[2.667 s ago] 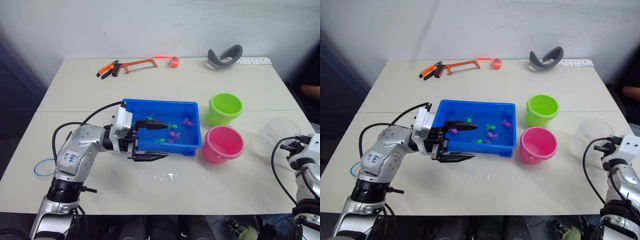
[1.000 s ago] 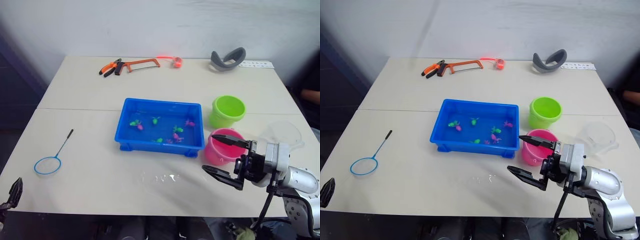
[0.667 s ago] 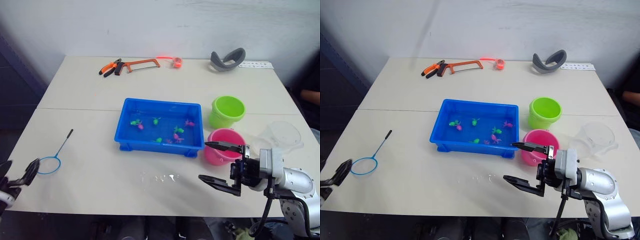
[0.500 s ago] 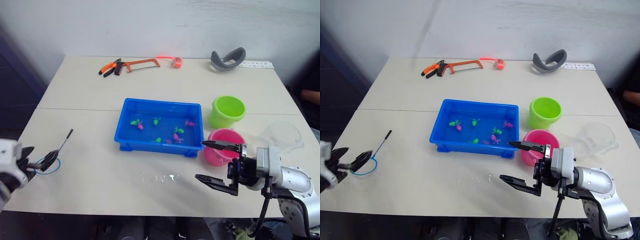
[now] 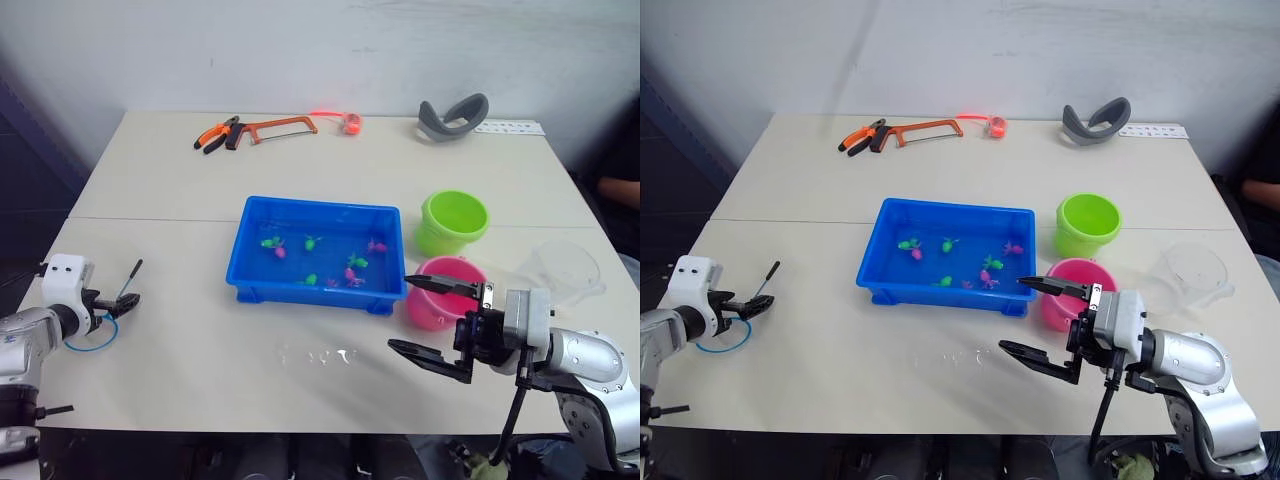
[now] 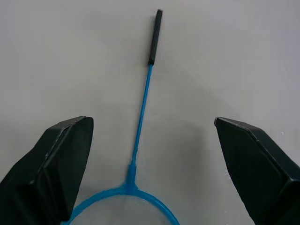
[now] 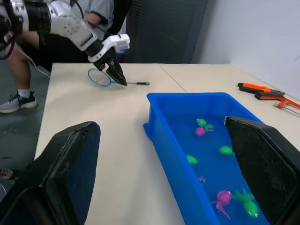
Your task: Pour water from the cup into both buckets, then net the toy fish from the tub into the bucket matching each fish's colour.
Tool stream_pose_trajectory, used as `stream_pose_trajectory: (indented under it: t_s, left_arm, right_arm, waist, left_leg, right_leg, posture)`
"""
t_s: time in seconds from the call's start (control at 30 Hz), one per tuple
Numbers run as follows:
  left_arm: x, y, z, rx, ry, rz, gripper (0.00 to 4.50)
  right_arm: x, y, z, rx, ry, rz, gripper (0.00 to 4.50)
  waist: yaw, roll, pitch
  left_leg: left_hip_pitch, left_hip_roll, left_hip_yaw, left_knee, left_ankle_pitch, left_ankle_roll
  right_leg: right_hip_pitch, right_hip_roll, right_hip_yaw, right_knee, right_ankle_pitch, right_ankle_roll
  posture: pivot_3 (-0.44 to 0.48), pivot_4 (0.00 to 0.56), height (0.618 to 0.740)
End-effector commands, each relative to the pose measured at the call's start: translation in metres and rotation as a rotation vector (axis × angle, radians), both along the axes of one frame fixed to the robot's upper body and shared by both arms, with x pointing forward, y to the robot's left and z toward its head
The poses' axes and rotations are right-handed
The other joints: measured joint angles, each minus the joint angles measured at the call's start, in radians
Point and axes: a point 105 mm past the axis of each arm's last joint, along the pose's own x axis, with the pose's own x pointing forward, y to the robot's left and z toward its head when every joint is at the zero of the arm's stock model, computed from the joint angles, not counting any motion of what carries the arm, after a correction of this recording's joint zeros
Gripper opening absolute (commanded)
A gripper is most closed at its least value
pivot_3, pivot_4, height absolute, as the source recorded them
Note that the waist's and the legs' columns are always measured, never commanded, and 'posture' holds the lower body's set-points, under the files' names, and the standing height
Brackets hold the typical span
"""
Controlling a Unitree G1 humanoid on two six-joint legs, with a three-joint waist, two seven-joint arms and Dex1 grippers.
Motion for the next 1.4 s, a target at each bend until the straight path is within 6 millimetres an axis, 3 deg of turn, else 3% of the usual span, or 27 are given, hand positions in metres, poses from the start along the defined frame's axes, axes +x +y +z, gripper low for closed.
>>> stream_pose_trajectory:
  t_s: [0.03,0.27,0.37,0.63,0.67,0.77,0.83,0.93,1.03,1.2,1.4]
  left_arm:
    - [0.002,0.012,-0.001,0.06,0.029,0.009,4.5]
    - [-0.005,0.019,-0.025,-0.049,0.098,0.036,4.5]
    - [-0.012,0.024,-0.035,-0.035,0.125,0.04,3.76]
    - [-0.009,0.024,-0.035,-0.048,0.098,0.043,0.27]
    - [-0.008,0.023,-0.035,-0.068,0.086,0.052,0.04]
    - [-0.012,0.025,-0.036,-0.065,0.074,0.041,0.04]
    - [-0.008,0.023,-0.027,-0.065,0.008,0.001,0.04]
    - [0.005,0.002,0.012,-0.066,-0.224,-0.207,0.04]
    - [0.001,-0.018,0.048,-0.027,-0.374,-0.425,0.04]
    - [-0.02,-0.075,0.104,0.071,-0.475,-0.873,0.04]
    - [-0.039,-0.145,0.129,0.065,-0.381,-1.239,0.04]
  right_arm:
    - [0.004,-0.009,0.008,-0.022,-0.064,-0.036,4.49]
    - [0.003,-0.009,0.006,-0.027,-0.07,-0.053,4.49]
    - [0.005,-0.01,0.009,-0.011,-0.079,-0.072,4.5]
    - [0.009,-0.008,0.013,-0.023,-0.089,-0.056,4.5]
    - [0.01,-0.007,0.013,-0.021,-0.09,-0.056,4.5]
    - [0.014,-0.006,0.01,-0.021,-0.088,-0.054,4.5]
    - [0.017,-0.005,0.005,-0.023,-0.084,-0.053,4.5]
    - [0.017,-0.006,0.0,-0.025,-0.082,-0.051,4.5]
    - [0.017,-0.007,0.0,-0.015,-0.082,-0.05,4.5]
    - [0.016,-0.008,0.007,0.001,-0.051,-0.032,4.5]
    - [0.008,-0.002,0.017,-0.031,0.002,0.03,4.5]
  waist:
    - [0.0,0.0,0.0]
    - [0.001,0.0,0.0]
    - [-0.002,0.0,-0.001]
    - [-0.002,0.002,-0.001]
    - [-0.002,0.002,-0.001]
    - [-0.004,0.002,-0.001]
    - [-0.008,0.002,-0.001]
    - [-0.016,0.002,-0.001]
    - [-0.018,-0.003,-0.001]
    - [-0.022,-0.003,0.0]
    - [-0.023,0.004,0.005]
  left_leg:
    - [0.0,0.0,0.0,0.0,0.0,0.0]
    - [0.001,0.0,0.0,0.0,0.003,-0.001]
    - [0.003,0.0,0.002,0.0,0.003,-0.001]
    - [0.004,0.0,0.002,0.0,0.003,-0.001]
    - [0.004,0.0,0.002,0.0,0.003,-0.001]
    - [0.004,0.0,0.002,0.0,0.003,-0.001]
    - [0.004,0.0,0.002,0.0,0.003,-0.001]
    - [0.002,0.0,0.002,0.0,0.003,-0.001]
    - [0.0,0.0,0.001,0.001,0.003,-0.001]
    - [0.0,0.0,-0.001,0.001,0.003,-0.001]
    - [0.0,0.0,-0.001,0.0,0.003,0.0]
  right_leg:
    - [0.0,0.0,0.0,0.0,0.0,0.0]
    - [0.0,0.0,0.0,0.002,0.0,0.0]
    - [0.0,-0.001,0.001,0.005,0.0,0.0]
    - [0.0,-0.002,0.003,0.007,0.0,0.0]
    - [0.0,-0.002,0.003,0.007,0.0,0.0]
    - [-0.001,-0.002,0.003,0.007,0.0,0.0]
    - [-0.001,-0.002,0.002,0.007,0.0,0.0]
    - [-0.002,-0.002,0.002,0.007,0.0,0.0]
    - [-0.003,-0.002,0.0,0.007,0.0,0.0]
    - [-0.001,-0.003,-0.001,0.003,0.0,0.0]
    - [0.001,-0.003,0.0,0.0,0.0,0.0]
  posture:
    - [0.0,0.15,0.74]
    - [0.0,0.15,0.74]
    - [0.0,0.15,0.74]
    - [0.0,0.15,0.74]
    - [0.0,0.15,0.74]
    - [0.0,0.15,0.74]
    - [0.0,0.15,0.74]
    - [0.0,0.15,0.74]
    - [0.0,0.15,0.74]
    - [0.0,0.15,0.74]
    - [0.0,0.15,0.74]
